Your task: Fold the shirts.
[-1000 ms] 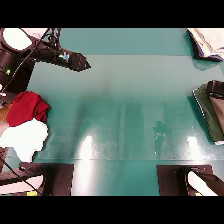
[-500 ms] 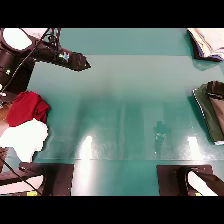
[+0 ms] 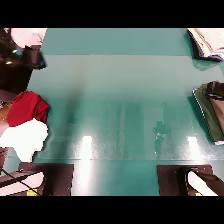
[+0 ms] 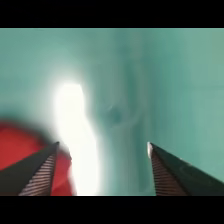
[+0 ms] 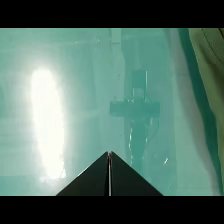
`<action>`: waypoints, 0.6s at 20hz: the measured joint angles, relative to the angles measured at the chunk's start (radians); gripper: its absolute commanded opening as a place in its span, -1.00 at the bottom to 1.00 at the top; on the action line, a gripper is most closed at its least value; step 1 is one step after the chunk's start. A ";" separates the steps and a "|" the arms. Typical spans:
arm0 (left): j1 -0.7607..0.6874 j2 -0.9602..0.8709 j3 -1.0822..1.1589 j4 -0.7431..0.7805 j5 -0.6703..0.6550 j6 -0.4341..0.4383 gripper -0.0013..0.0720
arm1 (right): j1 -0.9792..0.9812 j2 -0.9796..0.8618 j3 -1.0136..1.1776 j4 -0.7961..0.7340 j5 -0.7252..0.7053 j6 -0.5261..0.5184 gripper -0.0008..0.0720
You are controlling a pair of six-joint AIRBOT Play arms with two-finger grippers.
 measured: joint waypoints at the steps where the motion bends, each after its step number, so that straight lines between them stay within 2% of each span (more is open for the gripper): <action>1: 0.038 0.003 -0.041 0.034 0.006 -0.013 0.83 | 0.000 0.000 0.000 0.000 0.000 0.000 -0.93; 5: 0.164 0.003 -0.262 0.106 0.122 -0.053 0.83 | 0.000 0.000 0.000 0.000 0.003 0.000 -0.93; 10: 0.245 -0.043 -0.460 0.135 0.280 -0.071 0.83 | 0.000 0.000 0.000 0.000 0.003 0.000 -0.93; 11: 0.252 -0.057 -0.477 0.138 0.302 -0.072 0.66 | 0.000 0.000 0.000 0.000 0.003 0.000 -0.93; 12: 0.257 -0.068 -0.489 0.139 0.314 -0.074 0.02 | 0.000 0.000 0.000 0.001 0.003 0.000 -0.93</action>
